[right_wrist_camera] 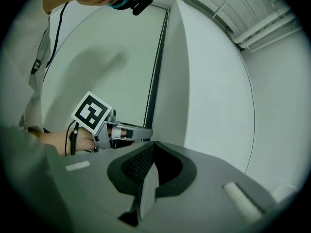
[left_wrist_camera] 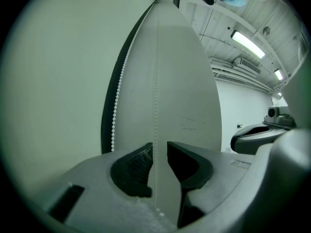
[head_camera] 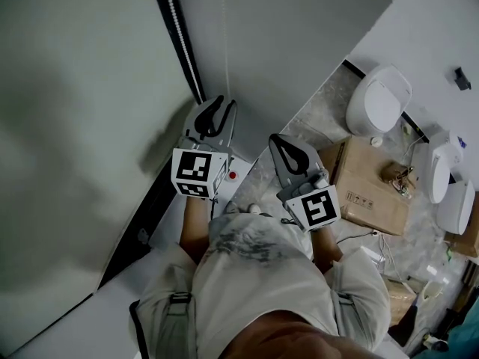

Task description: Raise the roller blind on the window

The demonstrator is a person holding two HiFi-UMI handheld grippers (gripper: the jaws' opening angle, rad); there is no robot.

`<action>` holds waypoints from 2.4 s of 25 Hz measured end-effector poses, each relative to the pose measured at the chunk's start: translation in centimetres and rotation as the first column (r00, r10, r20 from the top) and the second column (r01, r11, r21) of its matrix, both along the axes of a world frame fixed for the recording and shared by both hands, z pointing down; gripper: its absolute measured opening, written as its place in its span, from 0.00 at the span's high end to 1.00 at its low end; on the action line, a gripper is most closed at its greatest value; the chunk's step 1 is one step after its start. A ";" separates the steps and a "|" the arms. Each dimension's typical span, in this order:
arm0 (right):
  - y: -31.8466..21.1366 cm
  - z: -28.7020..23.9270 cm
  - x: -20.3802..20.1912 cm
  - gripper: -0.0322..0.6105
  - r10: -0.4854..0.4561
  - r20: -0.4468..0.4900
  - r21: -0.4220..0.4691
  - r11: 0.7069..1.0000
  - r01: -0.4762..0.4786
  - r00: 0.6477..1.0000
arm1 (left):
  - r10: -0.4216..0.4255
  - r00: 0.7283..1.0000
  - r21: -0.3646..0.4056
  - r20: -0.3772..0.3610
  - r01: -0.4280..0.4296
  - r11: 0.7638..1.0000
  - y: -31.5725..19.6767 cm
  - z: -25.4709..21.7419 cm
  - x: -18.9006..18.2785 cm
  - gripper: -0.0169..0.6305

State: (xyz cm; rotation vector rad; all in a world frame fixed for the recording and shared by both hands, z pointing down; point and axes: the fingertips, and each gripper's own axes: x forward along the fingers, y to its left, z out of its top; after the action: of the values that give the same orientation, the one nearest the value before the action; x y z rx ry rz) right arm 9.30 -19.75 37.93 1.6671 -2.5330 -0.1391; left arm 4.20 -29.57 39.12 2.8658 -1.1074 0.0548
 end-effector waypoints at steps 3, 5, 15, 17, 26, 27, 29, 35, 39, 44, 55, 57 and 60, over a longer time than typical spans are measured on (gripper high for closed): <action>-0.1 0.3 0.0 0.93 0.005 -0.004 -0.001 1.000 -0.005 1.000 | 0.000 1.000 -0.004 -0.002 0.000 1.000 -0.5 0.5 0.1 0.82; -0.1 0.4 0.1 0.93 0.007 -0.007 -0.004 1.000 -0.007 1.000 | 0.003 1.000 -0.009 -0.003 -0.003 1.000 -0.6 0.7 0.2 0.82; 0.0 -0.2 0.2 0.93 0.014 -0.016 -0.003 1.000 -0.014 1.000 | -0.005 1.000 -0.004 0.005 0.005 1.000 -1.0 0.6 0.2 0.96; -0.1 -0.2 0.0 0.93 0.009 -0.015 -0.001 1.000 -0.009 1.000 | -0.003 1.000 -0.006 -0.003 0.003 1.000 -1.0 0.6 0.1 0.96; -0.4 -2.0 -1.1 0.93 -0.068 0.000 0.035 0.997 0.068 0.998 | 0.055 0.998 -0.026 -0.040 -0.057 0.998 1.3 0.3 -0.1 0.96; -0.3 -2.4 -1.3 0.93 -0.084 0.002 0.042 0.996 0.084 0.996 | 0.060 0.997 -0.029 -0.042 -0.061 0.998 1.7 0.1 0.0 0.96; -0.2 -3.1 -1.8 0.93 -0.123 0.005 0.045 0.991 0.123 0.992 | 0.061 0.997 -0.029 -0.038 -0.062 0.998 2.5 -0.1 0.0 0.96; -0.1 -4.6 -3.3 0.93 -0.216 0.041 0.063 0.975 0.213 0.976 | 0.057 0.998 -0.050 -0.029 -0.059 0.997 4.6 1.4 -0.5 0.96; 0.0 -5.5 -3.8 0.93 -0.261 0.048 0.026 0.965 0.260 0.964 | 0.050 0.998 -0.053 -0.023 -0.051 0.997 5.6 0.8 -0.8 0.96; -0.4 -7.1 -5.1 0.93 -0.319 0.039 0.036 0.948 0.318 0.947 | 0.024 1.000 -0.051 -0.012 -0.024 0.998 5.9 0.9 -1.6 0.96; -0.6 -12.9 -7.9 0.83 -0.414 0.058 0.097 0.908 0.408 0.908 | 0.001 1.000 -0.059 -0.010 -0.001 0.998 7.9 1.4 -3.4 0.96; -1.1 -14.4 -8.3 0.83 -0.426 0.057 0.109 0.902 0.419 0.903 | 0.000 1.000 -0.061 -0.015 -0.001 0.998 7.8 0.7 -3.5 0.96; -1.2 -15.7 -8.8 0.83 -0.446 0.054 0.122 0.891 0.437 0.894 | -0.004 1.000 -0.061 -0.023 0.003 0.998 8.3 0.7 -3.7 0.96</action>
State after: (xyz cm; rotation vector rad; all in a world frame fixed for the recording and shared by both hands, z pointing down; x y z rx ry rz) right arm 0.50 -20.92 22.21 1.1094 -2.9752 -0.2510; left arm 0.48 -21.30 39.79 2.8038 -1.0875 0.0543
